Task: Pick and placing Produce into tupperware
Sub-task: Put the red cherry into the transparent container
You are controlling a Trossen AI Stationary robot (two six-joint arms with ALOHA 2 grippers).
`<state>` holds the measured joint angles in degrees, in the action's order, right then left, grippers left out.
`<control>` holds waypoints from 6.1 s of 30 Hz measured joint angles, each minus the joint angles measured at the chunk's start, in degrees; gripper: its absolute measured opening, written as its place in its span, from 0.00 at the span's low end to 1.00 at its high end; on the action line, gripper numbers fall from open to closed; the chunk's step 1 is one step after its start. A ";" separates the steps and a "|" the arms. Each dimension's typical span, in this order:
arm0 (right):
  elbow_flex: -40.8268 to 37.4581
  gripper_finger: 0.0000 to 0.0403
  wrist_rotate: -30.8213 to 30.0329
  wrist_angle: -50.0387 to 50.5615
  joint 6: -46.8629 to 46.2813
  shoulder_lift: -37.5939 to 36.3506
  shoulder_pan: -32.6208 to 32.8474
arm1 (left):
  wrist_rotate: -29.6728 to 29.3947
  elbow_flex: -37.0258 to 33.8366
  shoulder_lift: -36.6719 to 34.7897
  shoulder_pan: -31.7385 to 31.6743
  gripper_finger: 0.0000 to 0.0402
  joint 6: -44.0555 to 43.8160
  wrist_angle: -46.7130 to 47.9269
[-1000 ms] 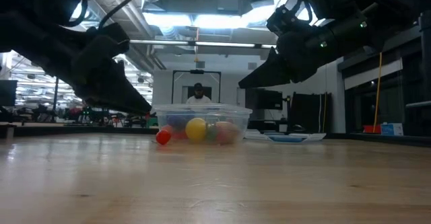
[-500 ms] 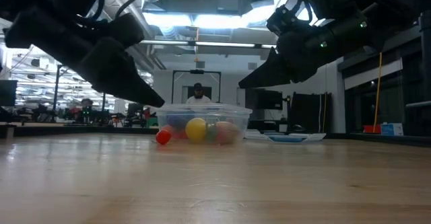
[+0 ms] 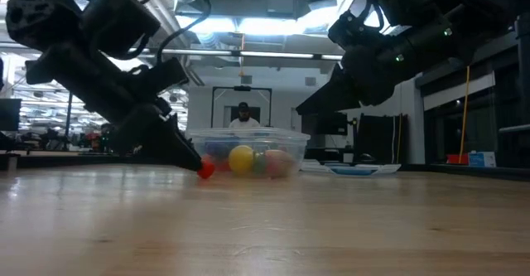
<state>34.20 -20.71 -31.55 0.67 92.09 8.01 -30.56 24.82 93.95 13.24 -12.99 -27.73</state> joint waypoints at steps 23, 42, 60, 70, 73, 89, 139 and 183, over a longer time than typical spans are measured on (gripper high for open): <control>0.00 0.50 0.02 0.26 -0.08 0.00 -0.02 | 6.18 1.24 1.35 -6.12 0.48 1.63 0.08; 0.00 0.50 0.00 0.26 -0.15 0.00 -0.02 | 9.06 1.22 1.33 -7.29 0.38 1.28 0.13; 0.00 0.50 0.00 0.76 -0.39 0.00 -0.02 | 10.65 1.22 1.31 -7.20 0.00 1.12 -0.18; 0.00 0.50 0.00 1.03 -0.33 0.01 -0.02 | 12.25 1.22 1.29 -7.20 0.04 1.13 -0.22; 0.00 0.50 0.02 1.03 -0.31 0.00 -0.02 | 12.25 1.22 1.29 -7.20 0.06 1.13 -0.22; 0.21 0.50 6.48 7.21 -3.20 -3.15 0.00 | 11.60 1.22 1.27 -7.24 0.09 1.15 -0.15; 41.05 0.26 33.97 71.05 -76.06 7.08 31.77 | 30.82 1.22 1.24 1.47 0.37 4.13 -25.86; 75.17 0.02 19.03 93.61 -104.32 35.85 45.18 | 29.98 1.22 1.31 10.90 0.37 4.60 -23.69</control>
<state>109.36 -1.68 62.06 -103.66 127.94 53.19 -0.57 26.04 95.26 24.14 -8.38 -51.41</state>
